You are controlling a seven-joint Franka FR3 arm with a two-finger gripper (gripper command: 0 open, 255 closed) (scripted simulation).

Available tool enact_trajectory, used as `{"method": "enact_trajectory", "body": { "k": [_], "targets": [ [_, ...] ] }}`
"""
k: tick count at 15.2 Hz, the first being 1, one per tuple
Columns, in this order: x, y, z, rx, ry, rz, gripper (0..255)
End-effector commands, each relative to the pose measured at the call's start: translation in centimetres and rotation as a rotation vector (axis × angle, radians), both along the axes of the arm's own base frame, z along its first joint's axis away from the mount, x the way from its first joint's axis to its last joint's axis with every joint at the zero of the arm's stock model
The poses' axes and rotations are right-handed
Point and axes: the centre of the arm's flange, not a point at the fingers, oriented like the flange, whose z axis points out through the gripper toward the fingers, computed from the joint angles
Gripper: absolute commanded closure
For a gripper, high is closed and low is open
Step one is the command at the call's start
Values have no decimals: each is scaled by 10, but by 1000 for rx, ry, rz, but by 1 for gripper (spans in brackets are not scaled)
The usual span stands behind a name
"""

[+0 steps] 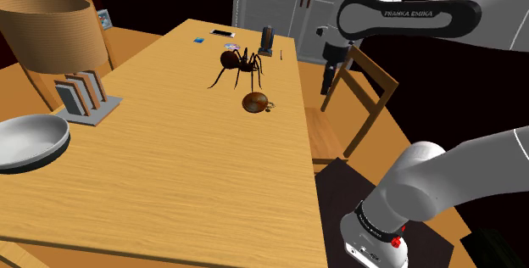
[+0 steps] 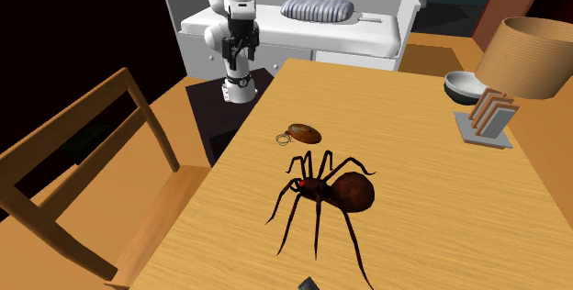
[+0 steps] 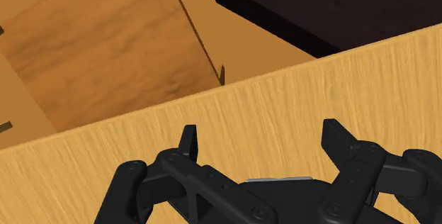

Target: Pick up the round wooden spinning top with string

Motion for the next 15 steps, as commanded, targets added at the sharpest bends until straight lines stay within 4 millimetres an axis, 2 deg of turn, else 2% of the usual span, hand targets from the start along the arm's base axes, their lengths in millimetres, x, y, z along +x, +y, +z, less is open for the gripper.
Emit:
{"method": "enact_trajectory", "body": {
  "k": [1,8,15],
  "targets": [
    [22,-5,-15,7,2,101,0],
    [97,-9,-65,36,13,430,0],
    [170,14,-116,64,23,759,0]
  ]
}}
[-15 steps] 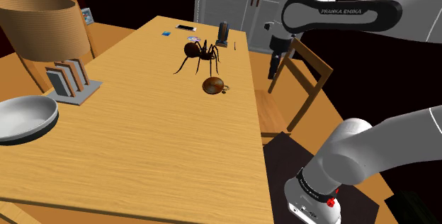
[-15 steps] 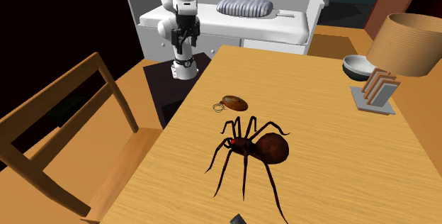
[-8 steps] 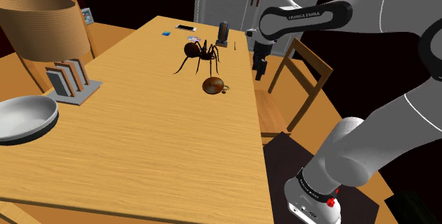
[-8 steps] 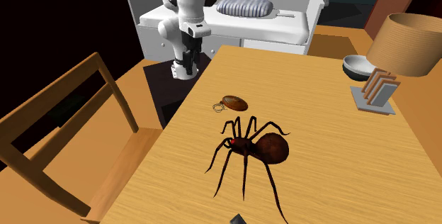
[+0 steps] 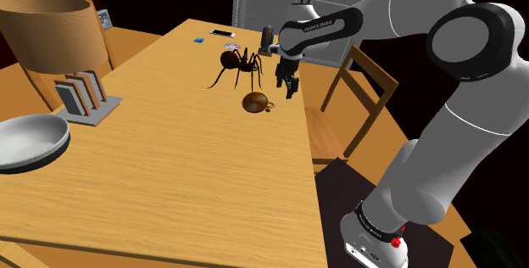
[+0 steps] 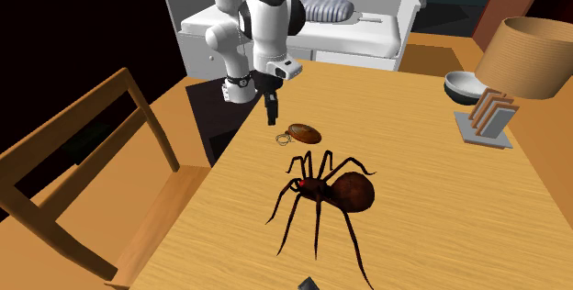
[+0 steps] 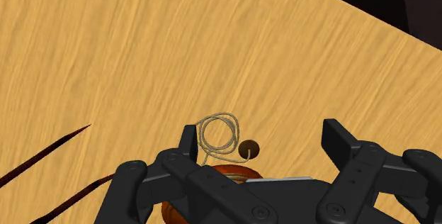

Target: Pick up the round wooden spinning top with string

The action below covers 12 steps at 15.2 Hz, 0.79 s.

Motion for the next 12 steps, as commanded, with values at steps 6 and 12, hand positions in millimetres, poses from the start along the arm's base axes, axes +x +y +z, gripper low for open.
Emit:
{"method": "enact_trajectory", "body": {
  "k": [6,12],
  "targets": [
    [43,24,-45,19,7,226,0],
    [43,24,-74,19,7,226,0]
  ]
}}
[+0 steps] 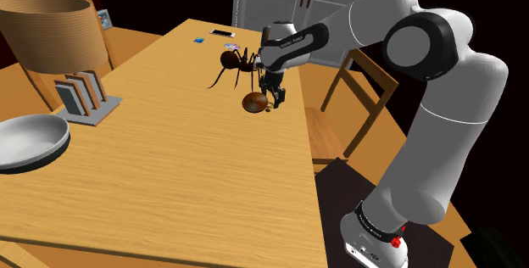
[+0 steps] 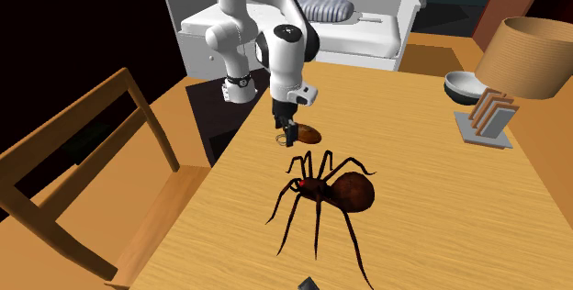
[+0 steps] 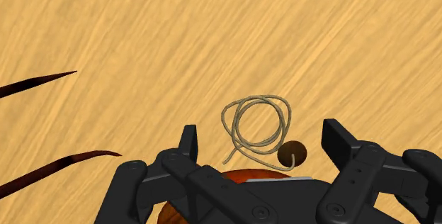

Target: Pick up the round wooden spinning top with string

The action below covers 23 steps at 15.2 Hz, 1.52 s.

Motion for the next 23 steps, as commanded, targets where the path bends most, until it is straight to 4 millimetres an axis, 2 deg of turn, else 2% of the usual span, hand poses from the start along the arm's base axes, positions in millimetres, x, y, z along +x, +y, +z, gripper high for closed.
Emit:
{"method": "enact_trajectory", "body": {
  "k": [1,2,11,23],
  "targets": [
    [0,0,-5,0,-1,0,0],
    [-2,0,-5,0,0,0,255],
    [0,0,-5,0,-1,0,255],
    [0,0,59,0,-1,0,255]
  ]
}}
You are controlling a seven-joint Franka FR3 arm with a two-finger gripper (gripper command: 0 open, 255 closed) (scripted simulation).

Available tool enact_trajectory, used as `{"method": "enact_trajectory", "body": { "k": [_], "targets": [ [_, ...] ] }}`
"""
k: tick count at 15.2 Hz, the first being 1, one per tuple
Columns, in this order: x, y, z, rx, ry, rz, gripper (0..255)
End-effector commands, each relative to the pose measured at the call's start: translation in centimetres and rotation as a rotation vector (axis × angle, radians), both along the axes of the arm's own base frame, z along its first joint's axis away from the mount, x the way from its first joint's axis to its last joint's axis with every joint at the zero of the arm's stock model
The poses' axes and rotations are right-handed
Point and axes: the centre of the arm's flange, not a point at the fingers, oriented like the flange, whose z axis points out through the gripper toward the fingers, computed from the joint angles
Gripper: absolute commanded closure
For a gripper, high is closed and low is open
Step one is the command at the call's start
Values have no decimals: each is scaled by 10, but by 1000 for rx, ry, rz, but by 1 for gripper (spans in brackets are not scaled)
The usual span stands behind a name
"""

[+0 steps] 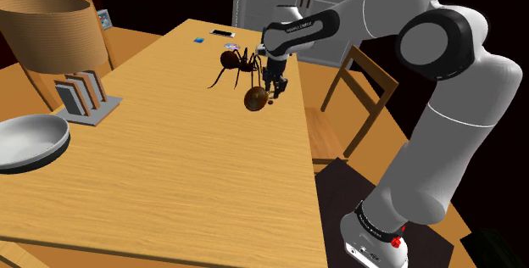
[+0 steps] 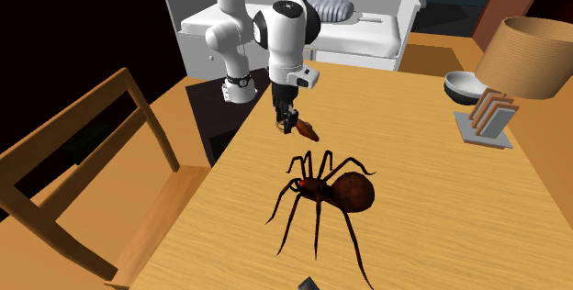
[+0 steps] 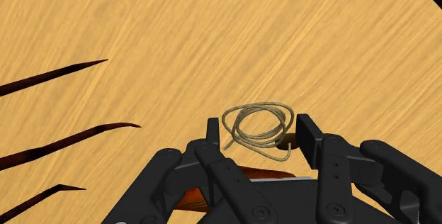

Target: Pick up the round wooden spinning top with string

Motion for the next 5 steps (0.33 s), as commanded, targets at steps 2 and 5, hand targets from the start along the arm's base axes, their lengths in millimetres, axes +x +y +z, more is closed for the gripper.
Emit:
{"method": "enact_trajectory", "body": {
  "k": [2,5],
  "targets": [
    [0,0,16,0,0,0,255],
    [0,0,22,0,0,0,255]
  ]
}}
